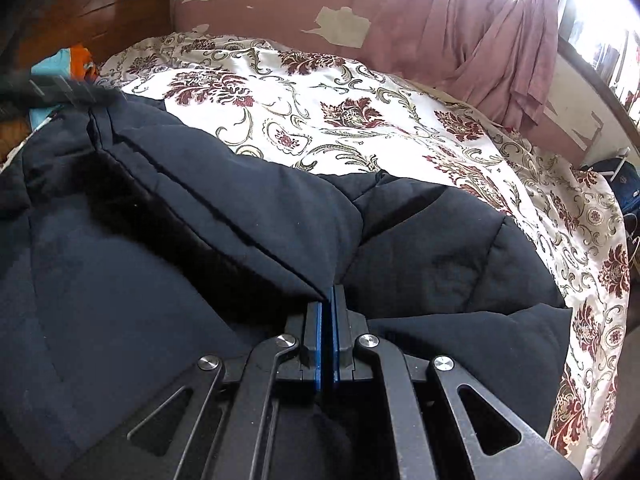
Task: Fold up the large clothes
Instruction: 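Lift the hem with both grippers and fold it toward the collar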
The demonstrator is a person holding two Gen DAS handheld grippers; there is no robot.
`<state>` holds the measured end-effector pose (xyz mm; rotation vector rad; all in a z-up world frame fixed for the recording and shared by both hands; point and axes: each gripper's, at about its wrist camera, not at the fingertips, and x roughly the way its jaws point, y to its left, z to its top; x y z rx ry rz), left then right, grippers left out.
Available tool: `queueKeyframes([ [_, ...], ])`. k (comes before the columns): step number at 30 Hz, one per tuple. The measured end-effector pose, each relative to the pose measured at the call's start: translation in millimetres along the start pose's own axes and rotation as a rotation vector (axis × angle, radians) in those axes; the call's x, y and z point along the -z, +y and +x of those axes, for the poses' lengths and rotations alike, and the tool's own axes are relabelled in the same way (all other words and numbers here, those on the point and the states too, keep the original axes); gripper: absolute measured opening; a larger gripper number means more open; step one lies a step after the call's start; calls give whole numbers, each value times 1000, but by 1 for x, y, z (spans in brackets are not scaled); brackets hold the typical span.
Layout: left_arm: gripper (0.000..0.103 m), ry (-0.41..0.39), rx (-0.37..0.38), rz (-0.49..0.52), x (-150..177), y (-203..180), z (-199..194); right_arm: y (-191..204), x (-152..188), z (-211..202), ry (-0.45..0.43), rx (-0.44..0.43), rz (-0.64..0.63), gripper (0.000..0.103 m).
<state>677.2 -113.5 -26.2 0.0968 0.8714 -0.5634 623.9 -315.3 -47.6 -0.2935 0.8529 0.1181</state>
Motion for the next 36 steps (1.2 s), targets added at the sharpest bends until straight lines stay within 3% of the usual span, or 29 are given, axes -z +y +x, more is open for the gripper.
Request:
queueKeyframes([
  [2,8,89,-19,-66,5,6,29,-4,-4,-9,-4,-31,30,3],
  [7,8,46,15,-123,14,18,30,-17,-30,-56,-83,-167,120,8],
  [10,8,33,28,-111,19,17,28,-14,-57,-58,-118,-249,189,19],
  [12,7,23,52,-103,20,18,26,-5,-69,-36,-60,-305,225,31],
  [14,7,24,77,-95,20,19,25,8,-71,-8,37,-331,245,31],
  [17,8,40,126,-37,21,18,22,25,-58,20,180,-285,200,30],
  [19,8,87,140,27,21,13,27,30,-49,27,214,-246,147,30],
  [24,7,257,63,133,18,0,62,30,-51,59,299,-247,163,29],
  [27,7,341,10,110,16,0,91,41,-58,84,339,-224,130,27],
  [30,5,345,-2,88,17,4,108,40,-55,103,340,-259,156,25],
  [33,4,305,72,-20,24,22,117,26,-41,119,291,-344,267,24],
  [36,4,284,140,-72,25,34,108,30,-38,107,248,-344,259,23],
])
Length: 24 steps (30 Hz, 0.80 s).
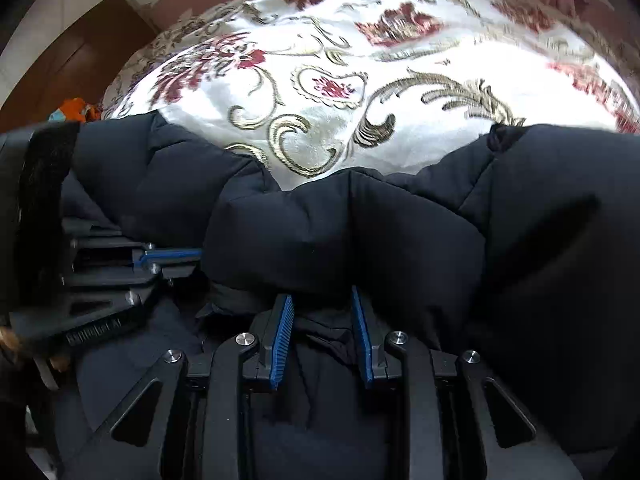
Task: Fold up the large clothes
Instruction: 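Lift the hem with both grippers and fold it toward the collar, then open both grippers and pull them back from the folded jacket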
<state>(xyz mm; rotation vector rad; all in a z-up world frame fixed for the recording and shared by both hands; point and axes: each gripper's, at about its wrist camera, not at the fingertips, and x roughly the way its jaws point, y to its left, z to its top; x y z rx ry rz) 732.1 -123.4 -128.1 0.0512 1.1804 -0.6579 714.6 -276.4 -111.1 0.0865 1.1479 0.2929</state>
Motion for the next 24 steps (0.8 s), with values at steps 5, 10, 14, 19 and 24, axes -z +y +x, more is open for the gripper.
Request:
queueKeyframes([
  [5,4,-119,-12,-48,13,9,-51,-6,16,-53,-88,12,13,23],
  [10,4,-154,-53,-111,22,16,-70,-10,25,-79,-140,42,43,27],
  [14,25,-164,-43,-153,29,7,-78,-11,29,-95,-195,101,47,39],
  [19,77,-262,-108,-172,32,-12,-98,-16,39,-117,-242,134,33,54],
  [24,96,-376,-151,-189,42,-27,-130,-2,57,-144,-329,192,9,73],
])
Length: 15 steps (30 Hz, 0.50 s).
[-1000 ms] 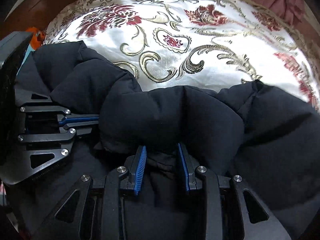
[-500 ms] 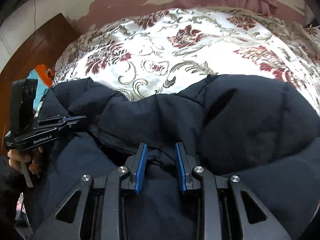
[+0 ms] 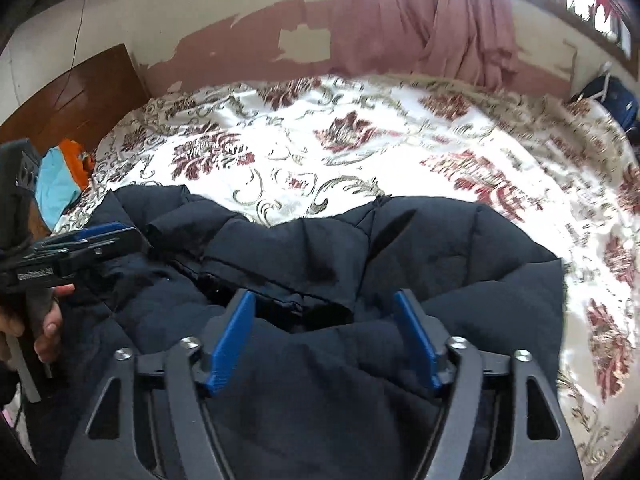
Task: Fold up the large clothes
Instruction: 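Open both grippers and pull them back from the folded jacket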
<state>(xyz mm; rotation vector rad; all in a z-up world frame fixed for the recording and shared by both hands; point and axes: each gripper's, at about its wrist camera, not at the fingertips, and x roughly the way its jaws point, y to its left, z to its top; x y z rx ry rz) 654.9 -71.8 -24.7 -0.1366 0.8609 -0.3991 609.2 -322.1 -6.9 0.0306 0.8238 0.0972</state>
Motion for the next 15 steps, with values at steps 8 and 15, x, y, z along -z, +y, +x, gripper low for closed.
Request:
queueKeyframes([
  [8,103,-139,-102,53,14,-19,-61,10,7,-58,-109,21,6,91],
  [15,103,-185,-189,81,39,-35,-117,30,24,-112,-194,21,-10,100],
])
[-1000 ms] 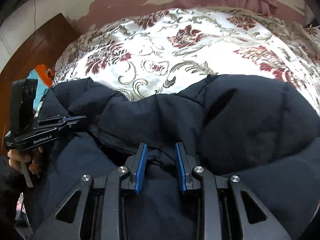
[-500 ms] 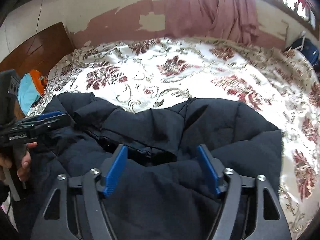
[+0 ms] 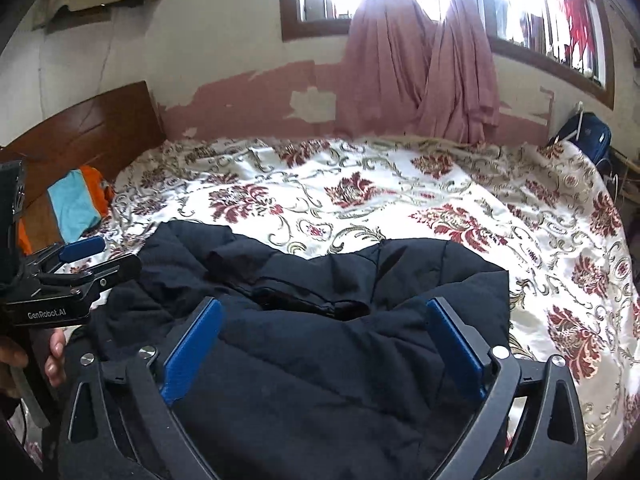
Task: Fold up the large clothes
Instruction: 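Open both grippers and pull them back from the folded jacket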
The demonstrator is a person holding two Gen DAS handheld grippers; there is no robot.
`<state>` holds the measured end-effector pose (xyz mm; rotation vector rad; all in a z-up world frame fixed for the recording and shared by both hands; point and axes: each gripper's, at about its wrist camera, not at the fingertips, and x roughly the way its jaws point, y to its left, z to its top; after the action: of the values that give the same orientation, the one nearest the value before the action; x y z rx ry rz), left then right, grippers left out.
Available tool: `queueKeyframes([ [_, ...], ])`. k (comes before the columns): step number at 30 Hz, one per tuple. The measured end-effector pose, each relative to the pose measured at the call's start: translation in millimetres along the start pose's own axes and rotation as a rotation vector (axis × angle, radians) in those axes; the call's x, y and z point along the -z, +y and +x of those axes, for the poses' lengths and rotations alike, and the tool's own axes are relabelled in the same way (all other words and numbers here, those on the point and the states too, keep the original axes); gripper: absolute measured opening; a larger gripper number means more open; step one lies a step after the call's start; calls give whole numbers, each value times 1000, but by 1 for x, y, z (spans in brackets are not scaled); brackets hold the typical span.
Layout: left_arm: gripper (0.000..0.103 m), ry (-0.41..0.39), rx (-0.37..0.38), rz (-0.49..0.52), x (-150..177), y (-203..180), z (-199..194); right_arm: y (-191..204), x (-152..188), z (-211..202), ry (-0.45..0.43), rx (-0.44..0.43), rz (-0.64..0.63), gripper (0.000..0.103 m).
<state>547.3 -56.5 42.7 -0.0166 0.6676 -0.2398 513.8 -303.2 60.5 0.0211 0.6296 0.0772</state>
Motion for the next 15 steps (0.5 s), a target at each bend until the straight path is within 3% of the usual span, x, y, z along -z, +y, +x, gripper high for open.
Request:
queueKeyframes([
  [4,103,-51,-28,1,11,0,-37,7,7,-34,-41,-1,8,100],
  [9,103,-143,-56,72,31,-12,-86,17,20,-72,-79,-8,18,100],
  [15,103,-181,-23,65,51,-17,-134,27,39,-123,-127,-3,9,101],
])
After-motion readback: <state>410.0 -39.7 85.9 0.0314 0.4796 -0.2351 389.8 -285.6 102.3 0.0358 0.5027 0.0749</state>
